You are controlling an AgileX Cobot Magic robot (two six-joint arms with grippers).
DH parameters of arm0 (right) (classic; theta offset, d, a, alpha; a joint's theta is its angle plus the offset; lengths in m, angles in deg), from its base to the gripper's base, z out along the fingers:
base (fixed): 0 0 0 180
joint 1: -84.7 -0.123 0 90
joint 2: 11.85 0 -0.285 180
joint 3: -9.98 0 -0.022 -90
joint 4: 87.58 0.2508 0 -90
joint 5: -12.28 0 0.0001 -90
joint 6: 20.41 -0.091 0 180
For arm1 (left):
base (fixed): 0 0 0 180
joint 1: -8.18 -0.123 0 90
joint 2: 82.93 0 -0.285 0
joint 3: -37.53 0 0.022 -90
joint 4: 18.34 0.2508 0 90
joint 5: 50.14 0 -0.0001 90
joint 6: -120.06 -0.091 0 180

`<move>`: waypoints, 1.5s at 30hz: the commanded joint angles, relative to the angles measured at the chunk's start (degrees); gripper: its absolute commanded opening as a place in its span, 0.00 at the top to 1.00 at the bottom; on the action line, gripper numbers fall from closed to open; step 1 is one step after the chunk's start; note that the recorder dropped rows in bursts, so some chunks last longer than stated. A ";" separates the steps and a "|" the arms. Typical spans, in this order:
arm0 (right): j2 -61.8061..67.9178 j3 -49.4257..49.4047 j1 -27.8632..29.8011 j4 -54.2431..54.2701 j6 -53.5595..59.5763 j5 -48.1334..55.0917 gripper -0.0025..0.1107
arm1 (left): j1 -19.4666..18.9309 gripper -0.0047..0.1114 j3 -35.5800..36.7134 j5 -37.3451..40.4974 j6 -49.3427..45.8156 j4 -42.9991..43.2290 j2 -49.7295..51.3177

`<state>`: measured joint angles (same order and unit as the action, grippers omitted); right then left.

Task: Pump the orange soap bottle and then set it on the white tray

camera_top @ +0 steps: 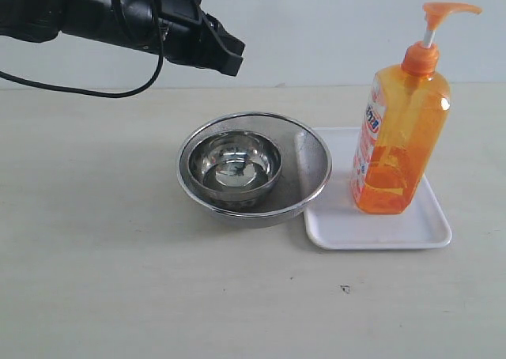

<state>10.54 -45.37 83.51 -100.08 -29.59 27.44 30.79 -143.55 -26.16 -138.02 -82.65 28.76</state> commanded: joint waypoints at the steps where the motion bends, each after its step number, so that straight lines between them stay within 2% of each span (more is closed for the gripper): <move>1: -0.91 -1.15 0.08 2.15 2.23 3.47 0.98 | -0.10 0.92 0.26 -0.22 0.63 -0.27 -0.44; 9: -13.76 -11.03 0.08 7.02 2.97 3.18 0.98 | -0.10 0.92 0.26 -0.22 0.63 -0.27 -0.44; 18: -14.60 -16.79 0.08 19.92 19.85 2.05 0.98 | -0.10 0.92 0.26 -0.72 0.63 -0.47 -0.44; 24: -14.60 -21.86 0.08 20.24 19.38 0.29 0.98 | -0.10 0.92 0.26 -0.72 0.63 -0.47 -0.44; 45: -14.60 -21.86 0.08 19.62 10.57 3.55 0.98 | -0.10 0.92 0.26 -0.72 0.63 -0.47 -0.44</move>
<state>-3.81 -66.95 83.51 -80.01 -17.20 31.14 30.79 -143.55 -26.74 -138.02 -82.65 28.76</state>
